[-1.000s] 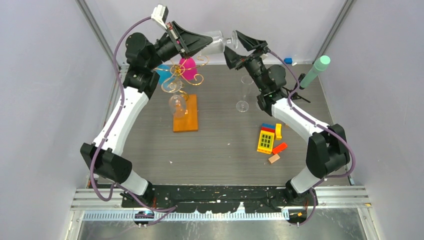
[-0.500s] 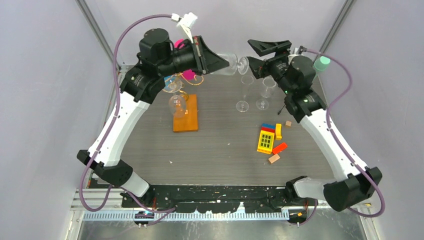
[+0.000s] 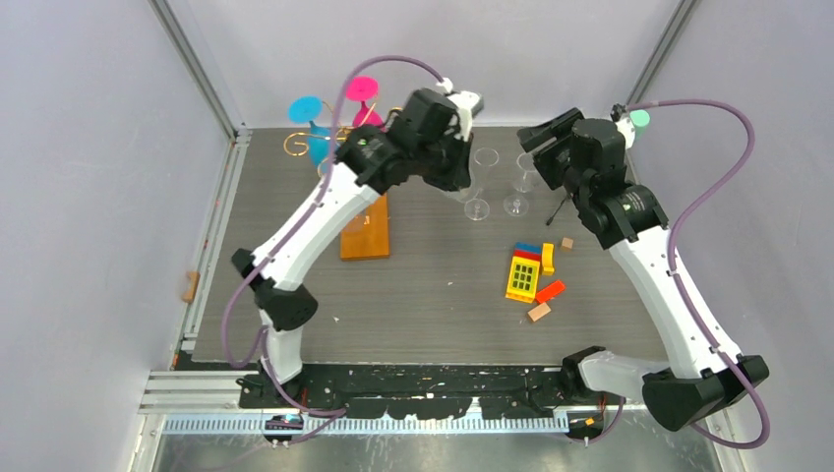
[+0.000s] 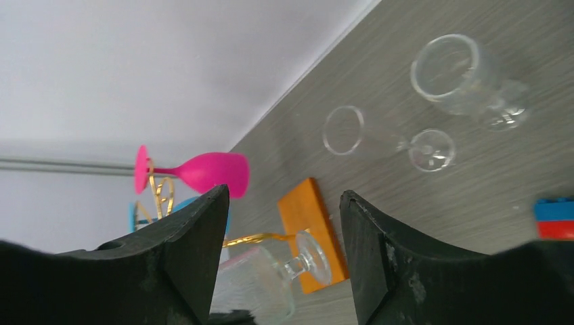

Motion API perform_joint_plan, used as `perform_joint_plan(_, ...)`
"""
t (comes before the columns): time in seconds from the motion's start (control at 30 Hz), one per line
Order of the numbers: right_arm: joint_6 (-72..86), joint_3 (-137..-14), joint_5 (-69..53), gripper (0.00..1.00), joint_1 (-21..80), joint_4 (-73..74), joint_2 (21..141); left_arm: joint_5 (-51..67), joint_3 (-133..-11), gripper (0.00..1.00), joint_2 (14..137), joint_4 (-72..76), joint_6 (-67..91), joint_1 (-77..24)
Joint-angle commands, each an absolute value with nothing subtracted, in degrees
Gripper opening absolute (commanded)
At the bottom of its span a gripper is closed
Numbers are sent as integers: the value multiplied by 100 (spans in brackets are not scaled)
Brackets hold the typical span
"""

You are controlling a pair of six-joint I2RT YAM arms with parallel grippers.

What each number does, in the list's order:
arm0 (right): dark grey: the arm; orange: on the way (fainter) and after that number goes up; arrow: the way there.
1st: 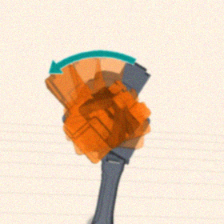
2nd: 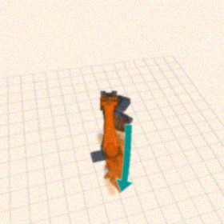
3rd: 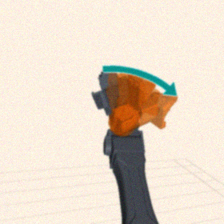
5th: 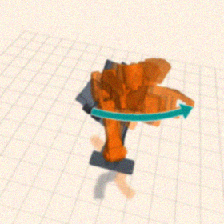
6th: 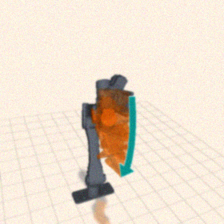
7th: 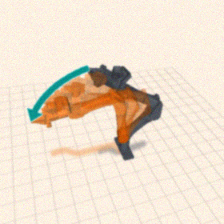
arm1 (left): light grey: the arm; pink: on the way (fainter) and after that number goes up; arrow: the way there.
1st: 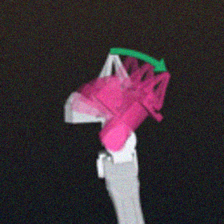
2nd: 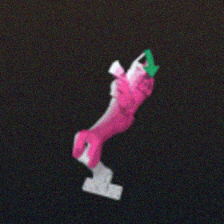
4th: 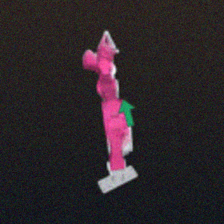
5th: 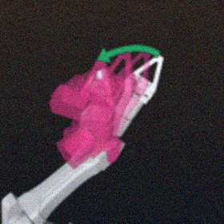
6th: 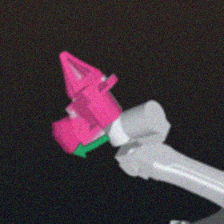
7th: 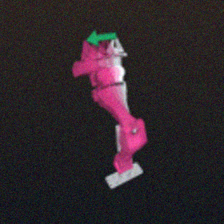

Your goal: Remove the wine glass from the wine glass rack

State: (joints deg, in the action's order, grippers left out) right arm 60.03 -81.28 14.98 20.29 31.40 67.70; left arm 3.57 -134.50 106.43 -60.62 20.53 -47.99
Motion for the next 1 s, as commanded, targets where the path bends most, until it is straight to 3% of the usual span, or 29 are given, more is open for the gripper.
perform_joint_plan(0.0,5422,-8302,2431,66,2048,3572,6394,-493,-13920,0,11142,-6763,1627,-5010)
perform_joint_plan(0.53,5272,-8231,2860,65,2048,3774,6109,-894,-14024,0,12727,-6795,1655,-4997)
perform_joint_plan(0.97,5309,-8132,2912,65,2048,3819,5906,-1072,-13713,0,13374,-5801,1811,-4675)
